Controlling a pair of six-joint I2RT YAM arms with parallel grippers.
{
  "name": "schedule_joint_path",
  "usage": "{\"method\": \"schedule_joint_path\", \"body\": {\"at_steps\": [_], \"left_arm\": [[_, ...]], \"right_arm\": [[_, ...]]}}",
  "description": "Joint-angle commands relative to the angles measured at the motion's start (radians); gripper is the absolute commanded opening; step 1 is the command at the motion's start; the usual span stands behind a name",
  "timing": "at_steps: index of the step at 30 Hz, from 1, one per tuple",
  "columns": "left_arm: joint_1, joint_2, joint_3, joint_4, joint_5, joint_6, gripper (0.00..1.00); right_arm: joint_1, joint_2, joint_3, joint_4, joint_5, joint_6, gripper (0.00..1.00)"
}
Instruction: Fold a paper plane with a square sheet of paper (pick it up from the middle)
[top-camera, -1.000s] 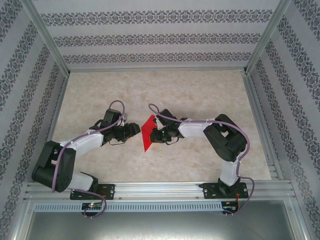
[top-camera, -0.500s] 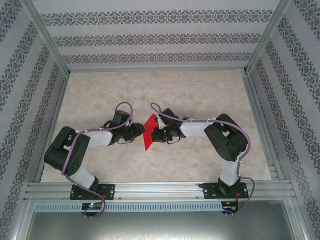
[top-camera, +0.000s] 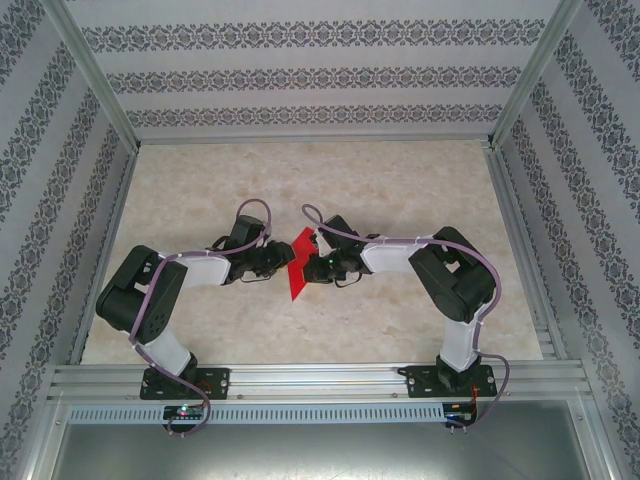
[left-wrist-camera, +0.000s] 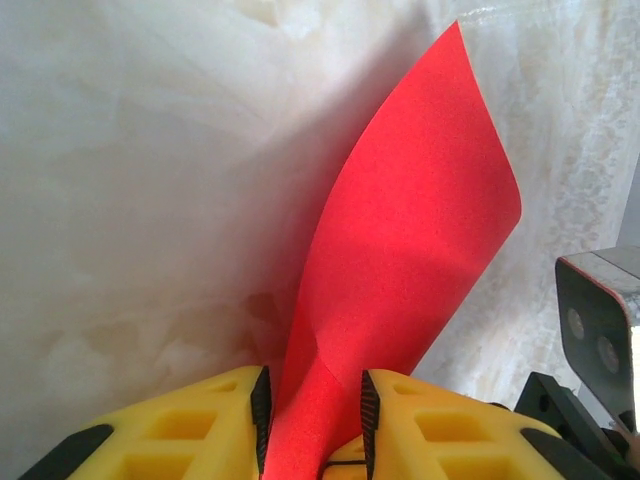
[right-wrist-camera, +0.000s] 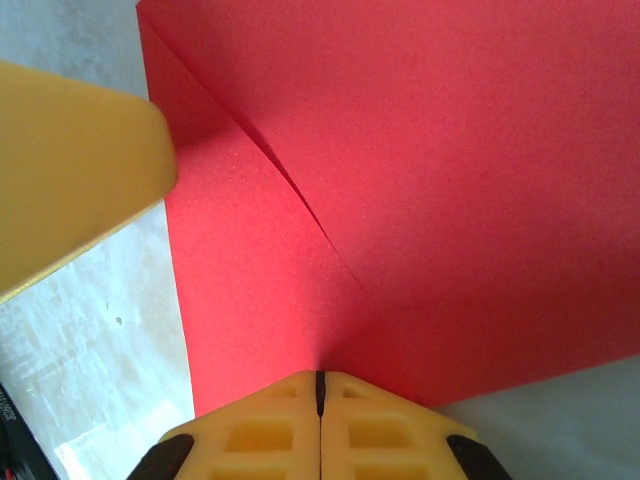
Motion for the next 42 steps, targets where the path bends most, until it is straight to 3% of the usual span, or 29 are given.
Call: {"method": "schedule_joint_path", "body": {"at_steps": [1,5,8,14,23,42], "left_arm": [[-0.018,-0.002,0.024,-0.011,0.017,0.018,0.27],[-0.017,-0.017,0.033,-0.072,0.002,0.049,0.23],[-0.017,-0.030,0.036,-0.110,-0.011,0.073,0.14],[-0.021,-0.053,0.035,-0.162,-0.025,0.110,0.08],[-0.050,-0.116,-0.007,-0.194,-0.098,0.112,0.10],[-0.061,-0.045,0.040,-0.231,-0.121,0.161,0.14]], "right_arm": [[-0.010,0.012,-0.014,-0.027,0.004,-0.023,0.06],[-0.013,0.004,-0.011,-0.030,0.007,-0.022,0.07],[-0.014,-0.004,0.000,-0.041,0.014,-0.023,0.07],[-0.016,-0.010,0.032,-0.079,0.030,-0.038,0.07],[-0.022,-0.028,0.048,-0.108,0.051,-0.045,0.07],[-0.024,-0.021,0.051,-0.063,0.053,0.004,0.06]]}}
